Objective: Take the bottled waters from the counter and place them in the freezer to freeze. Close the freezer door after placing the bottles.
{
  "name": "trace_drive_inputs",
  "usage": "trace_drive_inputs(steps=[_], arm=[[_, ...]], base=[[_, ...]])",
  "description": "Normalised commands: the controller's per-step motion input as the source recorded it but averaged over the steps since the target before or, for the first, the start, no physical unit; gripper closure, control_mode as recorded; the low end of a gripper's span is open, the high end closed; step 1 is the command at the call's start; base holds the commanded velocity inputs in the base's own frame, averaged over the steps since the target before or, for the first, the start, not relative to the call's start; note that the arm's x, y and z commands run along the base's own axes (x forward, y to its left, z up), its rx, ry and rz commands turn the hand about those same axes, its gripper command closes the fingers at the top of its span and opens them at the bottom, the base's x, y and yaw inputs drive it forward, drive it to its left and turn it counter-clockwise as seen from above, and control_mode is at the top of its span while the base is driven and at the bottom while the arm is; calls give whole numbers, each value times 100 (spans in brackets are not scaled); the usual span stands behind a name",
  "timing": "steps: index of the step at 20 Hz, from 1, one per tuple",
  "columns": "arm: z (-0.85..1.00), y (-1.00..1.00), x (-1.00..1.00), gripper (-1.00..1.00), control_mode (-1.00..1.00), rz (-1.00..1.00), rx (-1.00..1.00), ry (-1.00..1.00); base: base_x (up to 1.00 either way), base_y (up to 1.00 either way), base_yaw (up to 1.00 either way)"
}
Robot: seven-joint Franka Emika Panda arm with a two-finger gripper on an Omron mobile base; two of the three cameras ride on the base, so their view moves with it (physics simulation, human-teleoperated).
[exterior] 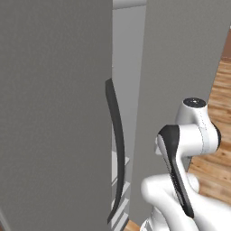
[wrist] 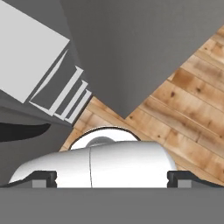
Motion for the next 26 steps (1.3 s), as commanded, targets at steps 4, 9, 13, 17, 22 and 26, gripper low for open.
trace_drive_inputs(steps=[4,9,13,17,22,26], arm=[[-1,0,-10,-100,-100,0,0,0],[0,0,0,-100,100,0,0,0],[0,0,0,-100,100,0,0,0],[0,0,0,-100,100,0,0,0],[0,0,0,-100,100,0,0,0],[0,0,0,-100,100,0,0,0]], base=[[0,0,0],[-62,-20,0],[-71,-49,22],[-38,-34,44],[-21,-33,45],[-12,-23,59]])
